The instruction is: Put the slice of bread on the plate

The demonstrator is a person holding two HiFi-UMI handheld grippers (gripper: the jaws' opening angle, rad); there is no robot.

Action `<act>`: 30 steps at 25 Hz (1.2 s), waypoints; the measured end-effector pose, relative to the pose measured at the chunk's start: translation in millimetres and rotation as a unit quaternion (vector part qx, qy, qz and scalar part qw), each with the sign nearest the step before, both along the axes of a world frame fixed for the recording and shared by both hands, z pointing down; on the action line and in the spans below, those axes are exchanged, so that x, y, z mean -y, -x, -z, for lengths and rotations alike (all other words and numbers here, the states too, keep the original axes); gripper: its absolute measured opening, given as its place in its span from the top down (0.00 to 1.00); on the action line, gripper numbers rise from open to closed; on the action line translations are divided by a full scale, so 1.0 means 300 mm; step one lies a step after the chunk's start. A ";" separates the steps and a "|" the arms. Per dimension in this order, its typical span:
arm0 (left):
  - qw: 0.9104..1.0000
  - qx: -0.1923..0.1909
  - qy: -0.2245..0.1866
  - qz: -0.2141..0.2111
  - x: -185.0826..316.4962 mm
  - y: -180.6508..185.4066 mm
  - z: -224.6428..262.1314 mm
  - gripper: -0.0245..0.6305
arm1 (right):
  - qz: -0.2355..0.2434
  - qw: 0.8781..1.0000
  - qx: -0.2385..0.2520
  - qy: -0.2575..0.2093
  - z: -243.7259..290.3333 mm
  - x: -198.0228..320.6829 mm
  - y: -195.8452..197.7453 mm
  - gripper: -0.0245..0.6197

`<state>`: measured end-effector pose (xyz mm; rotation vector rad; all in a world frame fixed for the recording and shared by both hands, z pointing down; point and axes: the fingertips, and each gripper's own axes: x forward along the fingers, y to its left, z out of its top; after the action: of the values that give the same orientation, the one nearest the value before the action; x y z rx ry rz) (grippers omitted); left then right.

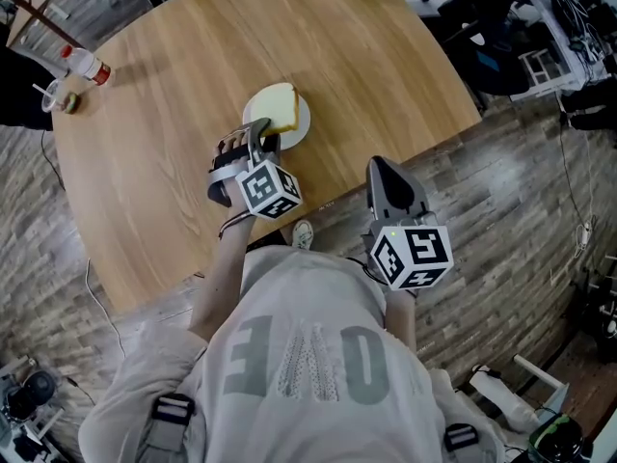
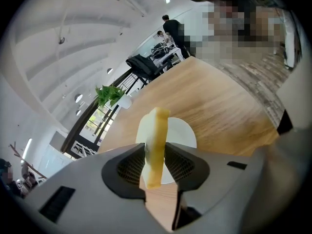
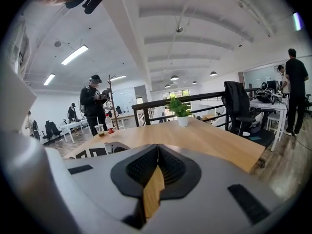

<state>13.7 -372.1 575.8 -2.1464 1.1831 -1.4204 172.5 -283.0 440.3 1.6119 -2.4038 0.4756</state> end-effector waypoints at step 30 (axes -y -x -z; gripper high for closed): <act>0.968 -0.233 0.012 0.087 0.066 0.028 0.184 0.32 | -0.006 1.000 0.002 0.005 -0.031 -0.005 -0.021 0.94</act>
<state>5.4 -391.9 520.7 -2.5333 1.5541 -1.0162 178.7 -281.4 449.6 1.6226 -2.3929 0.4936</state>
